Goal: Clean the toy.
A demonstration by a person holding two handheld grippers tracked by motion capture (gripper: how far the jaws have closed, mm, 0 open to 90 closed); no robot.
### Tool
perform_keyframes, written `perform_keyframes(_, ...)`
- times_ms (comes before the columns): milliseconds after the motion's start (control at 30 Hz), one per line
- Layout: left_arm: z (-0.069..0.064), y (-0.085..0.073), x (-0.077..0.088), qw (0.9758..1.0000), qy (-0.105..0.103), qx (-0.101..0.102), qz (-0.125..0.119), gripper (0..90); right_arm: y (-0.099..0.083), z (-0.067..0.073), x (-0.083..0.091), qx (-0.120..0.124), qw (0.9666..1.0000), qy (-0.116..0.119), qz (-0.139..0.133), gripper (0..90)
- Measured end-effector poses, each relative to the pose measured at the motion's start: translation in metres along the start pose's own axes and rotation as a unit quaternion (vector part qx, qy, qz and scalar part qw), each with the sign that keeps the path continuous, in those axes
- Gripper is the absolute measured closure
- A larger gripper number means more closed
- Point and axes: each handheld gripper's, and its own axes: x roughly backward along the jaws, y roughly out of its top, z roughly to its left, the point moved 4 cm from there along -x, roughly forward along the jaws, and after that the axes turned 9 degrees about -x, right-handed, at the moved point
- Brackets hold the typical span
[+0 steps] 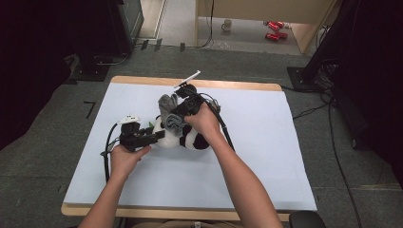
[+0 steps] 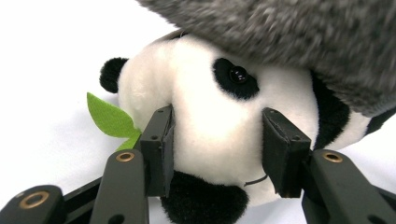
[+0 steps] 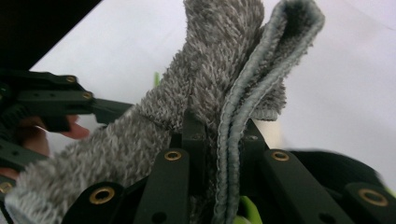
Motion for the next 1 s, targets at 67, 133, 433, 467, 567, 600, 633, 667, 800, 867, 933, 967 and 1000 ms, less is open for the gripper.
perform_keyframes(67,0.0,0.0,0.0,1.0,0.004,-0.006,0.003,50.4,-0.003,-0.008,0.004,0.008,0.9997,-0.023,0.005,79.5)
perform_keyframes(133,-0.001,0.0,0.0,0.9999,0.004,-0.014,0.005,50.5,-0.007,-0.021,0.007,0.005,0.9989,-0.044,0.015,79.5)
perform_keyframes(433,0.0,0.001,0.003,0.9989,0.002,-0.044,-0.014,46.5,-0.017,-0.038,0.011,-0.02,0.9992,-0.034,-0.004,79.4)
perform_keyframes(467,-0.001,0.001,0.004,0.9986,-0.001,-0.047,-0.023,43.6,-0.016,-0.039,0.01,-0.021,0.9991,-0.036,-0.006,79.4)
perform_keyframes(567,-0.002,0.001,0.006,0.9978,-0.009,-0.051,-0.041,34.4,-0.014,-0.044,0.01,-0.032,0.9988,-0.035,-0.009,79.4)
perform_keyframes(600,-0.002,0.001,0.007,0.9977,-0.014,-0.05,-0.043,31.6,-0.014,-0.045,0.009,-0.037,0.9987,-0.034,-0.012,79.4)
perform_keyframes(633,-0.003,0.001,0.008,0.9976,-0.017,-0.052,-0.041,29.0,-0.013,-0.047,0.01,-0.039,0.9986,-0.033,-0.014,79.3)
perform_keyframes(667,-0.004,-0.001,0.008,0.9976,-0.018,-0.055,-0.037,27.3,-0.012,-0.048,0.009,-0.041,0.9985,-0.033,-0.016,79.2)
perform_keyframes(800,-0.008,-0.008,0.004,0.9964,-0.01,-0.083,-0.016,22.2,-0.01,-0.05,0.008,-0.044,0.9985,-0.029,-0.014,78.9)
perform_keyframes(867,-0.009,-0.012,-0.004,0.996,-0.008,-0.087,-0.021,20.0,-0.009,-0.05,0.007,-0.045,0.9984,-0.03,-0.015,78.9)
perform_keyframes(933,-0.01,-0.014,-0.012,0.9948,0.008,-0.096,-0.033,17.2,-0.007,-0.05,0.006,-0.047,0.9982,-0.032,-0.015,79.0)
perform_keyframes(967,-0.011,-0.014,-0.014,0.9944,0.018,-0.097,-0.039,17.1,-0.006,-0.049,0.006,-0.047,0.9981,-0.035,-0.018,79.1)
perform_keyframes(1000,-0.01,-0.013,-0.015,0.9944,0.025,-0.094,-0.041,17.7,-0.006,-0.049,0.006,-0.048,0.9979,-0.038,-0.021,79.2)
